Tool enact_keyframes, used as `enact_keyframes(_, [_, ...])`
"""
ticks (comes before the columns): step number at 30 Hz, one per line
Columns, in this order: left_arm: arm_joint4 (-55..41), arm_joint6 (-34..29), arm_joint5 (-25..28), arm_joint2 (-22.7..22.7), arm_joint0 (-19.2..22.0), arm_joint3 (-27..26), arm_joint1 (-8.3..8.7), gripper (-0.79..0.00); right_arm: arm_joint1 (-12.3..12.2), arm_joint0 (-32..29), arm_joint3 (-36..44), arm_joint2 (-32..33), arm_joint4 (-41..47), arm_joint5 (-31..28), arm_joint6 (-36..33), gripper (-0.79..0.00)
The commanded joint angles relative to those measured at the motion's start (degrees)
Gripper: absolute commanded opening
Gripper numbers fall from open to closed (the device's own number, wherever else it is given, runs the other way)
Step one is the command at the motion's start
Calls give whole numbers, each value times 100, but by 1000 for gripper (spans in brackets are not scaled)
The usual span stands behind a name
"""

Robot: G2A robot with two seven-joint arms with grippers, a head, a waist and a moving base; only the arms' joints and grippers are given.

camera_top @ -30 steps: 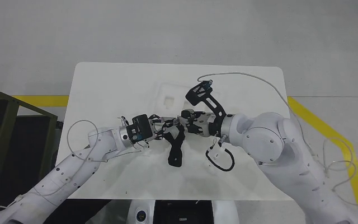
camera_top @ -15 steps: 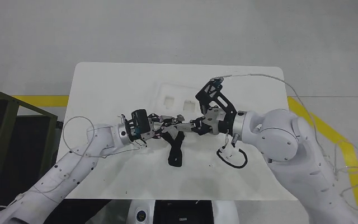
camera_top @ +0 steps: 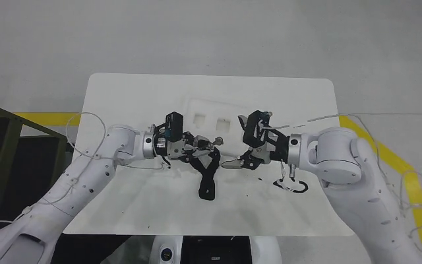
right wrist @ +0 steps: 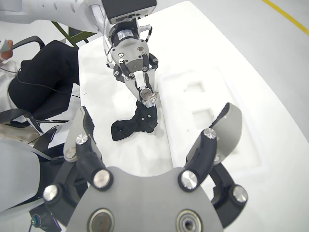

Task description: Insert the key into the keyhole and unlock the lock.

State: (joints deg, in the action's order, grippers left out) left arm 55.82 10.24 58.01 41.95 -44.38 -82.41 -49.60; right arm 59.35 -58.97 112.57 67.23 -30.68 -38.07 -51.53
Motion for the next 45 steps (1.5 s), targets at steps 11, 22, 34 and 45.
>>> enact_keyframes(11, [-2921,-2056,-1,-1277,1287,255,115,-785,-71,-41,-341,59,-210,-836,512,0])
enact_keyframes(22, [-4672,-3432,-1,-1980,1816,193,160,-785,-72,-66,-313,62,-276,-810,601,0])
enact_keyframes(34, [-5610,-4517,-1,-2097,2014,352,175,-785,-72,61,-505,-47,-1748,-1802,1662,-95])
enact_keyframes(45, [-5808,-4883,-1,-1894,1847,316,150,-785,-34,212,-591,-269,-2482,-1608,2197,-376])
